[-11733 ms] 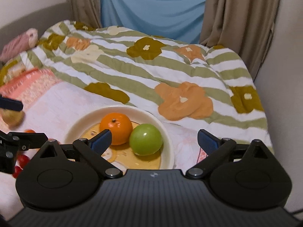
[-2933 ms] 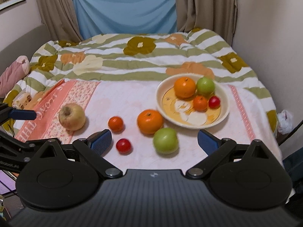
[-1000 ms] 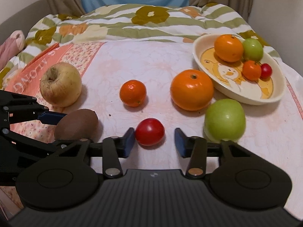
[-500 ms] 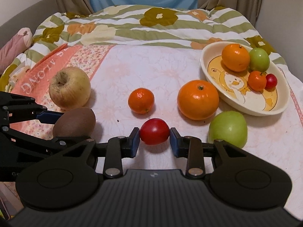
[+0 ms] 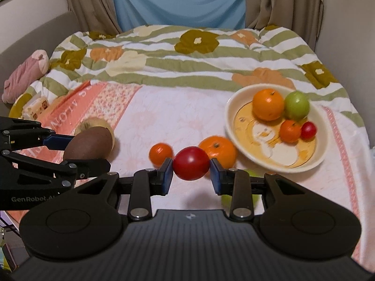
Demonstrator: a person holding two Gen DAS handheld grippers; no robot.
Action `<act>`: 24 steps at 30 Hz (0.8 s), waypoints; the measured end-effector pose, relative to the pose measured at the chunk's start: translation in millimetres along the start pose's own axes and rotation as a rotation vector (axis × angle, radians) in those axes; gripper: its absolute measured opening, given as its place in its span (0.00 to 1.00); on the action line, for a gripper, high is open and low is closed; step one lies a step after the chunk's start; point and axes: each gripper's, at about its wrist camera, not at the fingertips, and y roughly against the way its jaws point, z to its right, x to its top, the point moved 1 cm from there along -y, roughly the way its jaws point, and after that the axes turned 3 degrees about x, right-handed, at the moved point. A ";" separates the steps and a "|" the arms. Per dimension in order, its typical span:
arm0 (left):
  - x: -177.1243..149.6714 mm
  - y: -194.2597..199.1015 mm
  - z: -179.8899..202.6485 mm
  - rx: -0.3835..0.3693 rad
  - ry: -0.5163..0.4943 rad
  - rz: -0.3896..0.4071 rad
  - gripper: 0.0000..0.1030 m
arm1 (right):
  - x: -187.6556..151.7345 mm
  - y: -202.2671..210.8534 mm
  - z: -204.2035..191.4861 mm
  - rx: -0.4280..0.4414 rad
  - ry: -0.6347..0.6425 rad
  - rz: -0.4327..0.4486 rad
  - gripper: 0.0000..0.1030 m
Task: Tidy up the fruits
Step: 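Carry the kiwi and tomato over the duck bowl with both tools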
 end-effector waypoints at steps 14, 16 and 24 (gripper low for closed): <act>51.0 -3.3 77.0 0.030 0.041 0.065 0.51 | 27.2 38.8 80.4 0.033 0.039 0.059 0.47; 57.7 -9.5 88.3 0.032 0.044 0.066 0.51 | 30.5 39.7 94.4 0.033 0.046 0.061 0.47; 78.1 -46.5 123.9 0.047 0.058 0.058 0.51 | 33.6 31.1 149.0 0.042 0.061 0.046 0.47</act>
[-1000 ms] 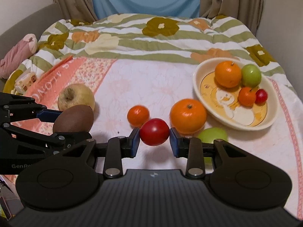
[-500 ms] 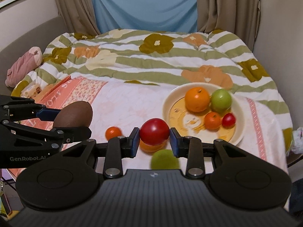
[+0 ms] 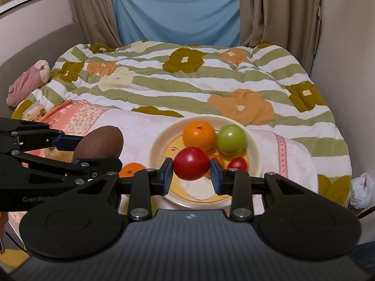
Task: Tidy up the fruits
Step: 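Carry the kiwi and tomato over the duck bowl with both tools, then open the left tool to drop the kiwi while the right tool releases the tomato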
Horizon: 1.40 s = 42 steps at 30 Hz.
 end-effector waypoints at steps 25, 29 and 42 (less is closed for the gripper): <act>6.7 -119.6 39.4 0.084 0.017 -0.143 0.55 | -10.5 -56.9 82.6 0.037 -0.038 -0.084 0.47; 10.1 -105.8 41.1 0.089 0.014 -0.096 0.85 | -11.6 -56.8 83.7 0.037 -0.043 -0.089 0.47; -0.3 -59.6 31.2 0.097 0.038 -0.094 0.85 | -12.7 -71.3 67.4 0.111 -0.031 -0.119 0.47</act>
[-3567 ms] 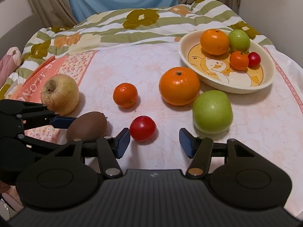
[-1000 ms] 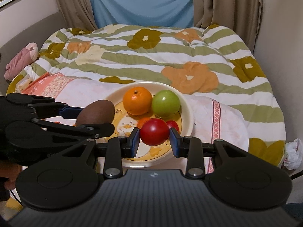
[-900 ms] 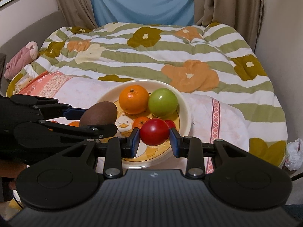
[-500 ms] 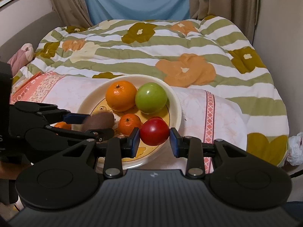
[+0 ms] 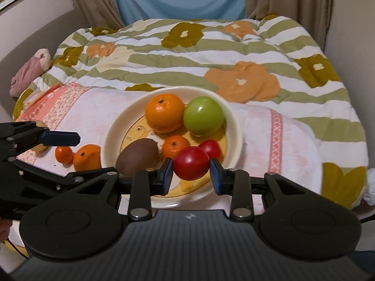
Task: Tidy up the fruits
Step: 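Open the left tool to drop the kiwi while the right tool releases the tomato, then withdraw both tools toward the large apple and green apple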
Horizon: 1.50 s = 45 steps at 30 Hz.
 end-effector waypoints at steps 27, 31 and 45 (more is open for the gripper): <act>-32.9 37.8 -18.9 0.087 0.085 -0.022 0.85 | -9.1 -2.2 -15.1 0.032 -0.010 -0.024 1.00; -31.4 56.9 -19.5 0.099 0.087 0.005 0.85 | -7.8 13.9 -19.3 0.017 0.001 0.004 1.00; -42.3 123.6 -40.6 0.175 0.128 0.117 0.85 | -3.8 86.0 -47.0 -0.028 -0.005 0.120 1.00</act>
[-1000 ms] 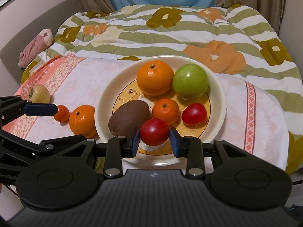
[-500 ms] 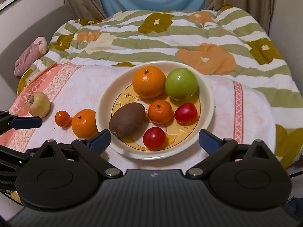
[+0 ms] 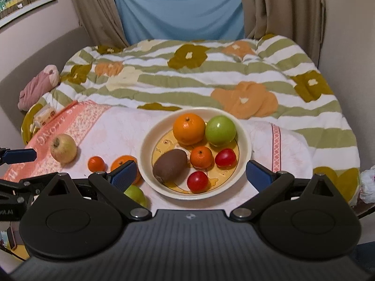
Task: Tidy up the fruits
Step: 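Withdraw both tools toward the large apple and green apple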
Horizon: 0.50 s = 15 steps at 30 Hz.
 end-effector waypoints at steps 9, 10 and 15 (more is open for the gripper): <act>0.8 19.4 -44.8 0.030 0.017 0.047 0.85 | 0.1 21.9 -40.3 -0.029 0.014 0.025 1.00; 0.4 19.8 -50.9 0.031 0.014 0.047 0.85 | -0.9 21.8 -45.5 -0.034 0.010 0.022 1.00; -1.9 14.7 -82.0 0.019 -0.003 0.027 0.85 | -9.4 14.2 -74.1 -0.073 -0.015 -0.006 1.00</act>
